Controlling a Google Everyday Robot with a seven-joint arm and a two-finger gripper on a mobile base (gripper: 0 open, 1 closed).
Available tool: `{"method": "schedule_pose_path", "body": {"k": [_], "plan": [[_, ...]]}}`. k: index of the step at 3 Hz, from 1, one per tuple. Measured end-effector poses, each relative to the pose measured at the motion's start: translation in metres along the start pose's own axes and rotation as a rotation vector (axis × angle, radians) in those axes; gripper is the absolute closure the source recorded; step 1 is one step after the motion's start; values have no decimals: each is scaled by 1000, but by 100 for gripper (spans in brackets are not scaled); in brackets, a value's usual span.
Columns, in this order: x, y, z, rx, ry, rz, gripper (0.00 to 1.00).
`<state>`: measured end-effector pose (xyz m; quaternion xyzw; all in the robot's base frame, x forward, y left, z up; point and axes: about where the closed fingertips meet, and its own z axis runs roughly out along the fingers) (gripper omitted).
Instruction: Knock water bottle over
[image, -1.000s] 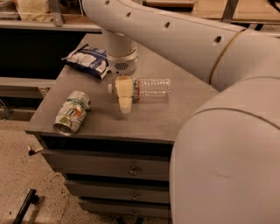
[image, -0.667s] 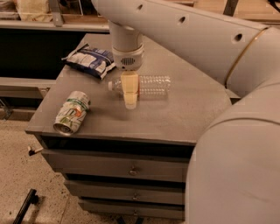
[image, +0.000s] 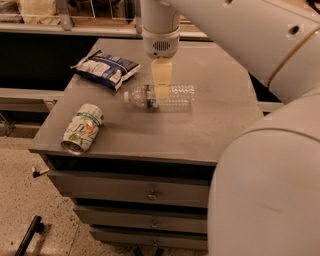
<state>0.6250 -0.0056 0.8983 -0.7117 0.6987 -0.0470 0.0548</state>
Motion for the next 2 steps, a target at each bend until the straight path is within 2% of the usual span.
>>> {"method": "schedule_pose_path", "body": {"k": [1,2], "plan": [[30,-9,-22,30,-93,63,0],[71,-5,-43,86,-209,125,0]]}}
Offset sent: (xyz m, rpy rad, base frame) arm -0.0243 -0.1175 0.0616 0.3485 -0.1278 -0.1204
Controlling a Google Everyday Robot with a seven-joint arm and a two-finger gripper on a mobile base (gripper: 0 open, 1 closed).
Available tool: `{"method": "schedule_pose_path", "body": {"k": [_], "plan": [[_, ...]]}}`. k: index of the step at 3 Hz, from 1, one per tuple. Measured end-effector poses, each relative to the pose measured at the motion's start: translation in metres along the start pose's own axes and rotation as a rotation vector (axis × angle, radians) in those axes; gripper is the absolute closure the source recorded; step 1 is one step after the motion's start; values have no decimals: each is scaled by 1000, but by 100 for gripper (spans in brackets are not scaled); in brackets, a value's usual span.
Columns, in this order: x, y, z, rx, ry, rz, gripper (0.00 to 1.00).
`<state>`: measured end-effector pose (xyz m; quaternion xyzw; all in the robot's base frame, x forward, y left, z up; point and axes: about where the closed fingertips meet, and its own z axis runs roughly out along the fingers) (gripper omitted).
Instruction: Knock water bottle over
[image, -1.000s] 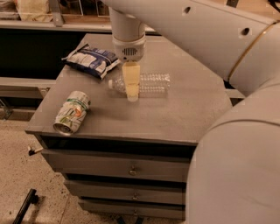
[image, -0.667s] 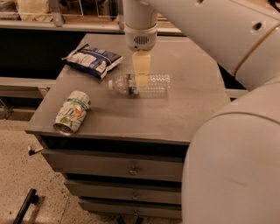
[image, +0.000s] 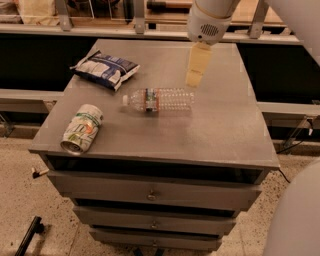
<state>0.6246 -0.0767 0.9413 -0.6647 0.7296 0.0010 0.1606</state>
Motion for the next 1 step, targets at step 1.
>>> {"method": "schedule_pose_path", "body": {"k": [1], "plan": [[-6,-2,5,-4,12,-9,0]]}}
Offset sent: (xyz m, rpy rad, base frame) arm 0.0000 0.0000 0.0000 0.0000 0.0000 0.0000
